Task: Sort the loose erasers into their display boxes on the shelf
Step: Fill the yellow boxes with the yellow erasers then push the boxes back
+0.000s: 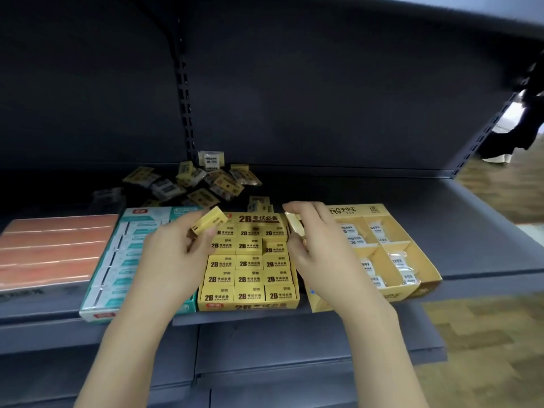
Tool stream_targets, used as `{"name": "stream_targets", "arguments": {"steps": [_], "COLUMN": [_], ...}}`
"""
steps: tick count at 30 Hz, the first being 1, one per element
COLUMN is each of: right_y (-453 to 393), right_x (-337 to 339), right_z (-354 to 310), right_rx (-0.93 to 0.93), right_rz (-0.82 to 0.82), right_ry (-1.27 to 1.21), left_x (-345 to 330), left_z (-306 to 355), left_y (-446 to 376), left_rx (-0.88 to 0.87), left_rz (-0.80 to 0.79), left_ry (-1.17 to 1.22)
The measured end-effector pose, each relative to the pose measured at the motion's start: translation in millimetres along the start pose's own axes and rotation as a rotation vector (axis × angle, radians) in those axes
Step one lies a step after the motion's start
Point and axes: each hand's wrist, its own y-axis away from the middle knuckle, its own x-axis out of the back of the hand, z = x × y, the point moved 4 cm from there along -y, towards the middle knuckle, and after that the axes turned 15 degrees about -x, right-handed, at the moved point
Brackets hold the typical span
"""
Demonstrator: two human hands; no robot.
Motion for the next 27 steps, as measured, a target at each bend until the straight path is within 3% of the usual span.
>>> {"name": "stream_targets", "arguments": {"steps": [15, 21, 27], "right_y": [21.0, 14.2, 16.2], "right_x": [-10.9, -3.9, 5.1], "right_z": [-4.4, 14.1, 17.8], "right_rx": [-0.009, -0.109, -0.081], "right_rz": [-0.065, -0.119, -0.155], "right_ry": [-0.175, -0.452, -0.324], "left_x": [10.6, 4.3, -7.8], "left_z": [-1.8, -2.0, -0.5], "left_y": [21.5, 24.0, 23.8], "left_rx": [0.128, 0.178, 0.194], "left_rz": [-0.009, -0.029, 0.01], "left_ry": [0.165, 0.167, 0.24]}}
